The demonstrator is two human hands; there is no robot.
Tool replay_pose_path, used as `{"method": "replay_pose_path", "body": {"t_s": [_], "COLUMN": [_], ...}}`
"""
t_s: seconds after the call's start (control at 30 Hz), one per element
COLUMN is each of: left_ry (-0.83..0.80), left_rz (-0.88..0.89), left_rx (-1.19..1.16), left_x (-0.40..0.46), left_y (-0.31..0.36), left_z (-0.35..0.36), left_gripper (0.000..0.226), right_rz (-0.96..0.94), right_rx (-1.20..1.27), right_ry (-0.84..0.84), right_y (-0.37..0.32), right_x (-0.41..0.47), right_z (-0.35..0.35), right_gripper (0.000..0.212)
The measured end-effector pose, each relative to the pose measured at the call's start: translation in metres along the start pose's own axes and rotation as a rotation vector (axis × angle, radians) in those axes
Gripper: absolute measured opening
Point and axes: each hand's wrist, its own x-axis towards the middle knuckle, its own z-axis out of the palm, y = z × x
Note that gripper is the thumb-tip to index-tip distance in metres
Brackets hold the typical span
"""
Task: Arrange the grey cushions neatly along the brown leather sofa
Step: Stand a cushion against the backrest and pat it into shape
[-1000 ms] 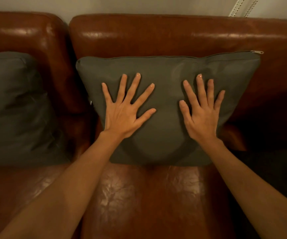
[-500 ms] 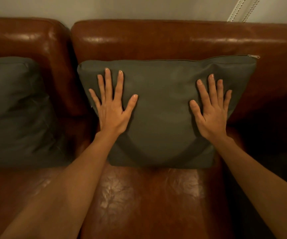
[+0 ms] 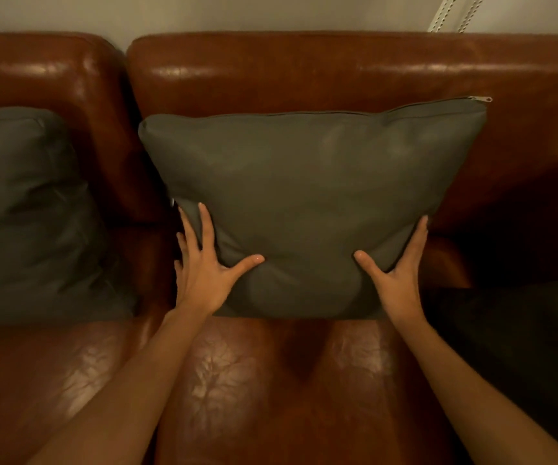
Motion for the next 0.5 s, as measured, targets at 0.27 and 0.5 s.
{"method": "replay_pose_path", "body": {"t_s": [0.27, 0.5], "left_ry": [-0.021, 0.050], "left_rz": [0.048, 0.135], "left_rx": [-0.205, -0.330], "left_x": [0.002, -0.014], "left_y": [0.004, -0.001], "left_z": [-0.002, -0.014], "left_gripper": [0.122, 0.121], "right_rz": [0.037, -0.029], "right_rx": [0.011, 0.145], "right_ry": [0.007, 0.047], "right_y": [-0.009, -0.019], "right_x": [0.002, -0.015], "right_z": [0.000, 0.001], "right_gripper": [0.119, 0.118]}}
